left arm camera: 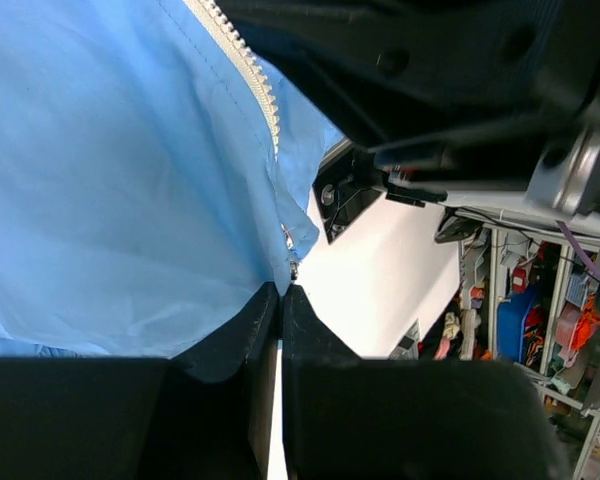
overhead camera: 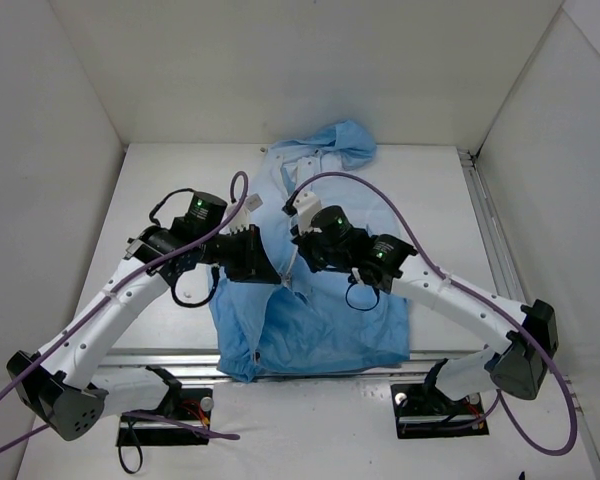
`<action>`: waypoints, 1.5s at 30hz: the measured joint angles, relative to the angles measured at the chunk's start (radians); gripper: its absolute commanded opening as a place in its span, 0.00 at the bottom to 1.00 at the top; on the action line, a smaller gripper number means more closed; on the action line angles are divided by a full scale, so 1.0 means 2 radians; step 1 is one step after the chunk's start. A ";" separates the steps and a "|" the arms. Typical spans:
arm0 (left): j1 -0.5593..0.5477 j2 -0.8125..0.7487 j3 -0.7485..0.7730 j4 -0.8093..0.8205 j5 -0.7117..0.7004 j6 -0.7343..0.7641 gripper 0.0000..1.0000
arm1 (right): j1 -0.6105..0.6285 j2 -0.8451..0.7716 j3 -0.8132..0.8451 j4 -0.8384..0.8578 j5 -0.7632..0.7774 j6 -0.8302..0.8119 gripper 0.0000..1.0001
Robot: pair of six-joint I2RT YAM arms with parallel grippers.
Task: Zip up the jacket
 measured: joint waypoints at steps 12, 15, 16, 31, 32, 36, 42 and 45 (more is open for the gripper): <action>0.006 -0.031 -0.044 0.058 0.003 0.018 0.00 | -0.139 -0.075 -0.026 0.017 -0.241 0.045 0.26; 0.006 -0.031 -0.049 0.082 0.009 0.025 0.00 | -0.156 -0.085 -0.037 0.034 -0.305 0.058 0.33; 0.006 -0.032 -0.050 0.091 0.010 0.027 0.00 | -0.161 -0.086 -0.041 0.042 -0.326 0.061 0.34; 0.009 -0.032 -0.064 0.180 0.033 0.051 0.00 | -0.188 -0.050 -0.058 0.087 -0.485 0.079 0.45; 0.009 -0.032 -0.066 0.185 0.034 0.052 0.00 | -0.190 -0.047 -0.058 0.091 -0.493 0.079 0.46; 0.009 -0.032 -0.072 0.192 0.037 0.055 0.00 | -0.200 -0.038 -0.063 0.113 -0.517 0.085 0.47; 0.009 -0.041 -0.076 0.203 0.039 0.059 0.00 | -0.210 -0.035 -0.080 0.150 -0.547 0.110 0.46; 0.009 -0.046 -0.079 0.205 0.039 0.060 0.00 | -0.212 -0.030 -0.085 0.178 -0.561 0.126 0.45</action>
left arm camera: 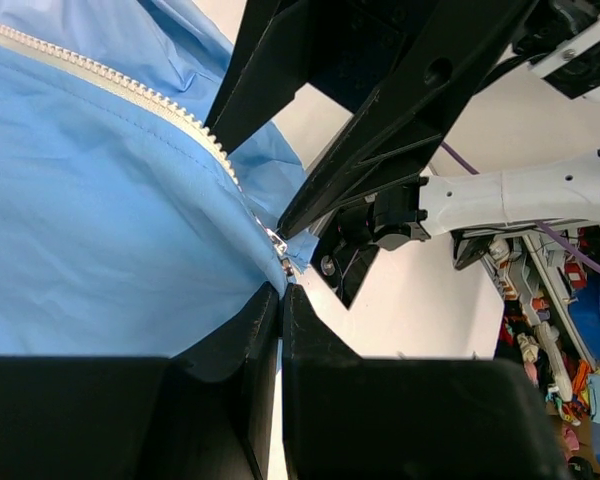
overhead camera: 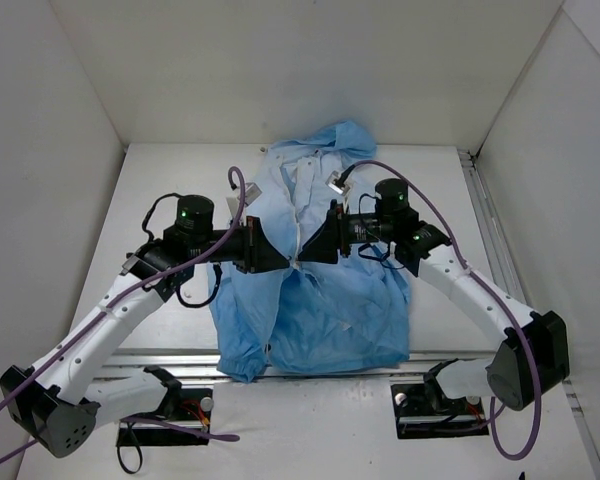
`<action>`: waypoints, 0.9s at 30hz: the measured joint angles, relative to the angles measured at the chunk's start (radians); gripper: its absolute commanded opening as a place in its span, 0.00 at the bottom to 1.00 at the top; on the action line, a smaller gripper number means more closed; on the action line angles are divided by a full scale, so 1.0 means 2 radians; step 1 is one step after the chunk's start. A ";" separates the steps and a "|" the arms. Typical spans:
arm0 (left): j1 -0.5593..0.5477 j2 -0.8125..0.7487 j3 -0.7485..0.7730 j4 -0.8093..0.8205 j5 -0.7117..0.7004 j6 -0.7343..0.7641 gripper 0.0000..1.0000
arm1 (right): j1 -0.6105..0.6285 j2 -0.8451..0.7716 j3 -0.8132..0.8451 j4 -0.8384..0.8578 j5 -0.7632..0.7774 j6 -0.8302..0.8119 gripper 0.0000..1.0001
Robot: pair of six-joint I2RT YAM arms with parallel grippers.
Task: Zip up the jacket
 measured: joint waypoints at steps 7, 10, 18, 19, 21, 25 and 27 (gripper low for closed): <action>0.000 0.000 0.000 0.005 0.000 0.001 0.00 | -0.001 0.004 -0.025 0.072 -0.027 0.046 0.42; 0.000 0.000 0.000 0.007 0.001 0.001 0.00 | -0.001 0.006 -0.025 0.082 -0.032 0.052 0.41; 0.000 0.000 0.000 0.014 0.004 0.001 0.00 | -0.001 0.006 -0.025 0.092 -0.042 0.057 0.40; 0.000 0.000 0.000 0.015 0.005 0.001 0.00 | -0.001 0.006 -0.025 0.093 -0.043 0.058 0.38; 0.000 -0.001 0.000 0.017 0.005 0.001 0.00 | -0.001 0.006 -0.025 0.094 -0.047 0.058 0.36; 0.000 0.000 -0.001 0.017 0.005 0.001 0.00 | 0.000 0.006 -0.025 0.098 -0.053 0.060 0.23; 0.001 -0.001 -0.002 0.018 0.007 0.000 0.00 | 0.000 0.006 -0.025 0.099 -0.053 0.060 0.19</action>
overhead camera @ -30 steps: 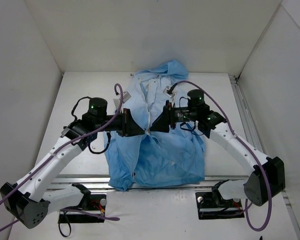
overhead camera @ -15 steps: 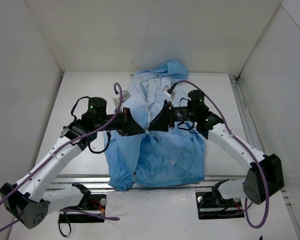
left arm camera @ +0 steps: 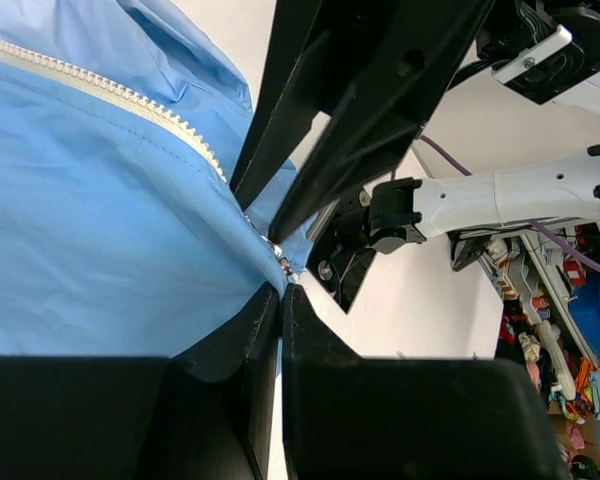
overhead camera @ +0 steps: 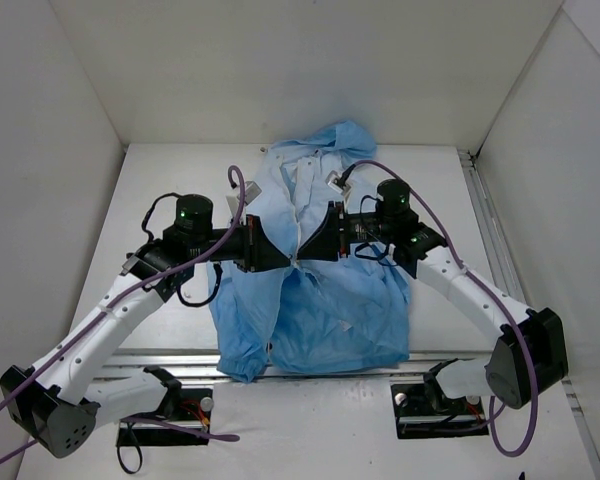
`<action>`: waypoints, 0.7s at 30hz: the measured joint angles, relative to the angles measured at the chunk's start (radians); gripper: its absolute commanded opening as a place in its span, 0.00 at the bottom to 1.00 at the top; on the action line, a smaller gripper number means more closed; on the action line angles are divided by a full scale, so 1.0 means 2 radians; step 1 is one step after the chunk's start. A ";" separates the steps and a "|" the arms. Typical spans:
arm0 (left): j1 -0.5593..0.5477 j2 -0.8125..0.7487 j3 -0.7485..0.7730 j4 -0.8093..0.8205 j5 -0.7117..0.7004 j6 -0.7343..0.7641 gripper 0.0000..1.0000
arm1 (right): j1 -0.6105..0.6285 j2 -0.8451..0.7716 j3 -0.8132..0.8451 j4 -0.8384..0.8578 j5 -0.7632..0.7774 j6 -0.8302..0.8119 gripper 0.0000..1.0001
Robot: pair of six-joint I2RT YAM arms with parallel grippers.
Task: Zip up the jacket
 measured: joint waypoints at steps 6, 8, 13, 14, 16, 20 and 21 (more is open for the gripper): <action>0.000 -0.003 -0.005 0.002 0.002 0.000 0.00 | -0.003 0.000 0.000 0.000 0.001 -0.001 0.03; 0.000 -0.005 -0.005 0.001 0.002 0.000 0.00 | -0.003 0.000 0.000 0.000 0.001 -0.002 0.00; 0.000 -0.006 -0.006 0.001 0.002 0.000 0.00 | -0.003 0.000 0.000 -0.001 0.002 -0.003 0.00; 0.000 -0.006 -0.006 0.001 0.002 0.000 0.00 | -0.003 -0.001 0.000 -0.001 0.003 -0.004 0.00; 0.000 -0.006 -0.006 0.001 0.001 0.000 0.00 | -0.002 -0.003 0.000 -0.004 0.008 -0.009 0.00; 0.001 -0.006 -0.006 0.000 0.000 0.000 0.00 | 0.001 -0.025 -0.005 -0.021 0.043 -0.022 0.00; 0.001 -0.006 -0.006 0.000 0.000 0.000 0.00 | 0.002 -0.033 -0.005 -0.029 0.054 -0.026 0.00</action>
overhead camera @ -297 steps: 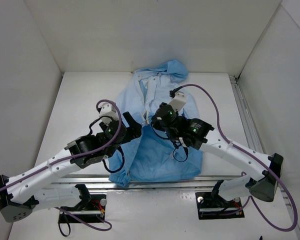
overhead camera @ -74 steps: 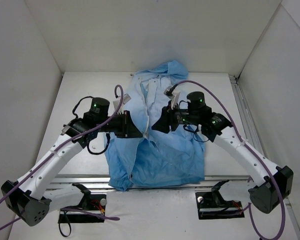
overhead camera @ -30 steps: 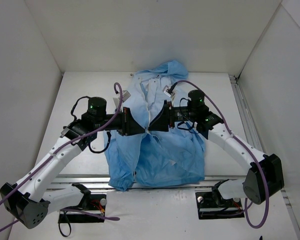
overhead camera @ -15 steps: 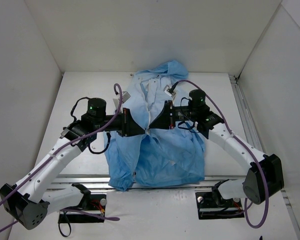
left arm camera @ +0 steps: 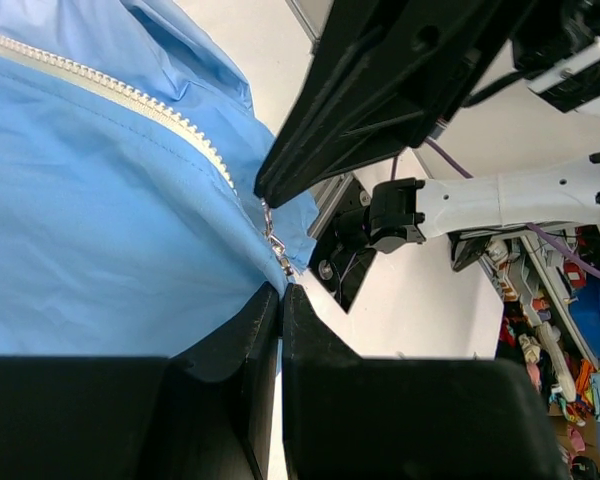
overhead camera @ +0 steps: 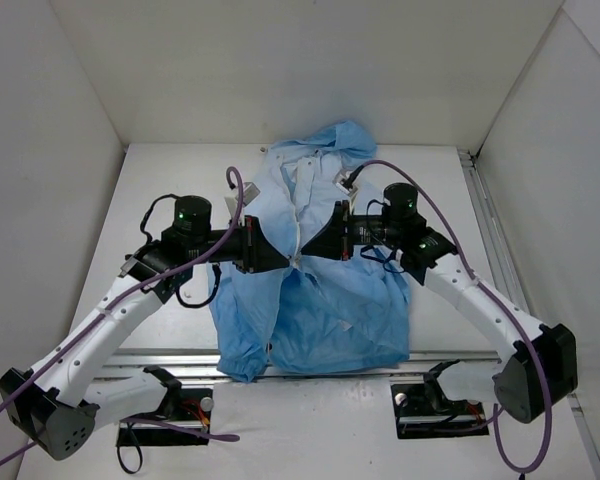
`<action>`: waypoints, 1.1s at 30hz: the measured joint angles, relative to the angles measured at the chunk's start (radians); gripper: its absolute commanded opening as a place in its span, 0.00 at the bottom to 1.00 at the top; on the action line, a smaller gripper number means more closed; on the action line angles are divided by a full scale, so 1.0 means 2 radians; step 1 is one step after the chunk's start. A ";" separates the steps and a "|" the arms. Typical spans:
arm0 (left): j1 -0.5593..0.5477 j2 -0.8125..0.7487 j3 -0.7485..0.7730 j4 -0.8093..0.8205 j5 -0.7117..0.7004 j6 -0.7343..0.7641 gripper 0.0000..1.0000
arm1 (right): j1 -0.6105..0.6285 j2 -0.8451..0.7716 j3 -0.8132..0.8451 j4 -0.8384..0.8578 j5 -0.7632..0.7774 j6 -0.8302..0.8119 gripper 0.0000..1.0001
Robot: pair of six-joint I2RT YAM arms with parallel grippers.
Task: Zip up the jacket
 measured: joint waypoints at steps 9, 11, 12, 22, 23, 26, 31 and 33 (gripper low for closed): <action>0.001 -0.005 0.000 0.002 0.010 -0.002 0.00 | 0.038 -0.047 0.000 -0.061 0.149 -0.036 0.00; 0.002 -0.005 0.000 0.001 0.016 -0.002 0.00 | 0.059 -0.046 0.001 -0.070 0.181 -0.040 0.00; 0.003 -0.005 0.000 0.001 0.019 -0.002 0.00 | 0.068 -0.045 0.004 -0.075 0.199 -0.042 0.00; 0.009 -0.005 -0.001 0.002 0.026 0.000 0.00 | 0.105 -0.024 0.024 -0.082 0.340 -0.048 0.00; 0.011 -0.005 -0.001 0.002 0.026 0.002 0.00 | 0.105 -0.022 0.026 -0.082 0.346 -0.049 0.00; 0.015 -0.005 -0.001 0.001 0.024 0.006 0.00 | 0.105 -0.011 0.032 -0.083 0.366 -0.051 0.00; 0.012 -0.014 -0.001 -0.010 0.066 0.010 0.00 | 0.088 0.010 0.043 -0.088 0.427 -0.075 0.00; 0.009 -0.025 -0.001 -0.020 0.079 0.019 0.01 | 0.077 0.019 0.043 -0.092 0.443 -0.079 0.00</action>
